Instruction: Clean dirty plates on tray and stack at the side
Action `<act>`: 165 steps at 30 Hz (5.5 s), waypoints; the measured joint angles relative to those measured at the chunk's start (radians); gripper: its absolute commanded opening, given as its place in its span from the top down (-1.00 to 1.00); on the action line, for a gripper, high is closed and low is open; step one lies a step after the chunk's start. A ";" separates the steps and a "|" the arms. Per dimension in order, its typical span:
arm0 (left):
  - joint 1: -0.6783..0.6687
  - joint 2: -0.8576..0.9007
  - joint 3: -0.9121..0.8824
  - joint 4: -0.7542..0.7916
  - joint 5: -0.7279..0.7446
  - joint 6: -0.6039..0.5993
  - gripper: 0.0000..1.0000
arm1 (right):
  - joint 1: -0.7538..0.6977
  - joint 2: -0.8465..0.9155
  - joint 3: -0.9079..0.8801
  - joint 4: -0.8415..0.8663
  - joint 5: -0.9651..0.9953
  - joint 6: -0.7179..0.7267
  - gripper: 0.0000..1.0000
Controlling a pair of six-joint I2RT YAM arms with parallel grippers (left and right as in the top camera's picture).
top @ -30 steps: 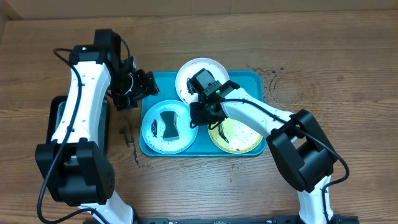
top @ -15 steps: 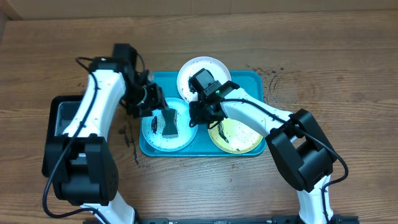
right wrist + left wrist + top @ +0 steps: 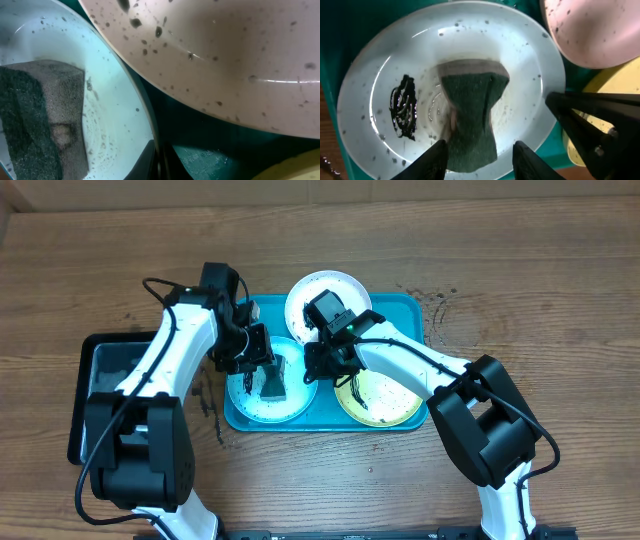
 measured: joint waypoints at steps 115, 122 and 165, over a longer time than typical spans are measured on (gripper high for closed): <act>0.432 -0.236 0.137 -0.077 -0.431 -0.246 0.92 | 0.018 0.002 0.536 -0.374 0.537 -0.361 0.93; 0.546 -0.236 0.132 -0.069 -0.373 -0.245 0.91 | 0.127 0.002 0.568 -0.375 0.892 -0.515 0.93; 0.574 -0.236 0.130 -0.070 -0.351 -0.245 0.92 | -0.261 0.002 0.573 -0.489 0.048 -0.375 0.93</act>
